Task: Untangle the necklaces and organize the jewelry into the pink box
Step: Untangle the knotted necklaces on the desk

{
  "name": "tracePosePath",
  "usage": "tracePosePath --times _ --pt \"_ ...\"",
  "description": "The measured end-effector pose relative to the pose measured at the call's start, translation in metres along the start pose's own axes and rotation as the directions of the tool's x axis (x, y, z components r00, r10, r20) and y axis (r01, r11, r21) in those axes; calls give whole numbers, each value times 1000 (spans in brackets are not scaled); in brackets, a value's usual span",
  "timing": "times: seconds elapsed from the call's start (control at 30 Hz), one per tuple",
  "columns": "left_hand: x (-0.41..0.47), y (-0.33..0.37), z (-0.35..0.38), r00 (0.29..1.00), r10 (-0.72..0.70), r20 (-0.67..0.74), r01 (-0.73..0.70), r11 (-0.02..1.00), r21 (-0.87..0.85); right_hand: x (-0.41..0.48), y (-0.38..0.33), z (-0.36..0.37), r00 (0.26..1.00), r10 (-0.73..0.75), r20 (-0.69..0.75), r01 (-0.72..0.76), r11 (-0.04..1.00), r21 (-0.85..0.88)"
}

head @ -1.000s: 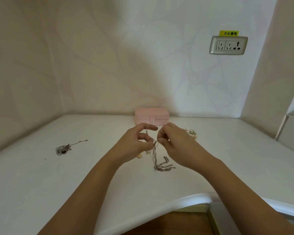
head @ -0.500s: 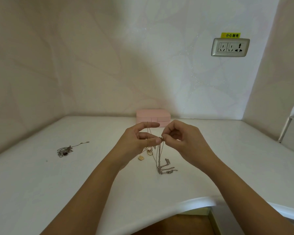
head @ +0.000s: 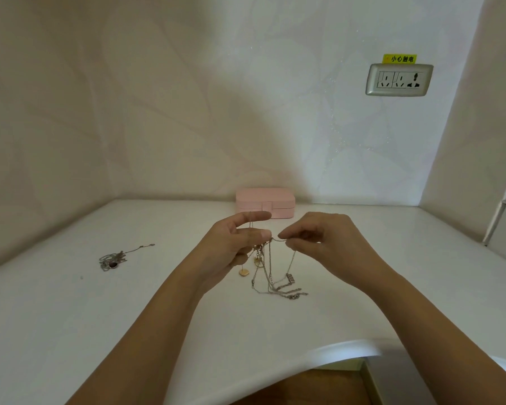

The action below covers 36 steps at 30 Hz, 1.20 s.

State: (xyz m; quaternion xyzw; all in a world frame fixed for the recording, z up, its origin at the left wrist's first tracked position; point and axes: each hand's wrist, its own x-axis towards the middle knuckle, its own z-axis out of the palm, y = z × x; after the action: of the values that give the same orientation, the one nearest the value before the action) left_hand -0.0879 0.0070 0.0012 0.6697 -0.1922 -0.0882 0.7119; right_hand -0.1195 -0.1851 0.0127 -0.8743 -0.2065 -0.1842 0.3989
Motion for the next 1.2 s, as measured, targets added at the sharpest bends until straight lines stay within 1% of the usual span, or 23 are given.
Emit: tracePosePath --times 0.13,0.2,0.27,0.33,0.47,0.63,0.7,0.8,0.87,0.93,0.97,1.03,1.1,1.2 --pt "0 -1 1 1000 1 27 0 1000 -26 -4 -3 -2 977 143 158 -173 965 196" --pt "0 -1 2 999 3 35 -2 999 -35 -6 -4 -2 945 198 259 -263 932 251" --pt "-1 -1 3 999 7 41 -5 999 -36 -8 -3 2 915 217 340 -326 893 309" --pt "-1 -1 4 999 9 48 -8 999 -34 -9 -2 6 918 217 333 -339 865 371" --pt "-1 0 4 998 15 55 -13 999 -33 -7 -4 12 946 234 225 -317 811 492" --pt "0 0 5 999 28 45 -28 1000 -13 -6 -2 17 941 285 184 -339 775 533" --pt "0 0 5 998 37 41 -37 999 -2 -5 -2 19 918 332 215 -393 711 583" --pt "0 -1 5 999 37 33 -37 999 7 -3 -1 23 864 385 325 -495 524 694" --pt "0 -1 5 999 34 33 -34 999 5 -3 0 25 840 393 374 -522 396 756" --pt "0 -1 5 999 27 33 -28 1000 10 -3 2 26 835 394 385 -520 334 786" --pt "0 -1 4 999 21 32 -22 1000 17 -4 3 26 839 392 377 -511 332 793" --pt "0 -1 3 999 3 37 -4 999 34 -5 4 24 861 372 347 -483 384 787" --pt "0 -2 3 997 -35 69 32 998 51 -6 4 21 892 328 312 -441 478 760" --pt "-1 -2 3 989 -82 119 75 995 67 -7 4 17 930 296 217 -364 668 649"
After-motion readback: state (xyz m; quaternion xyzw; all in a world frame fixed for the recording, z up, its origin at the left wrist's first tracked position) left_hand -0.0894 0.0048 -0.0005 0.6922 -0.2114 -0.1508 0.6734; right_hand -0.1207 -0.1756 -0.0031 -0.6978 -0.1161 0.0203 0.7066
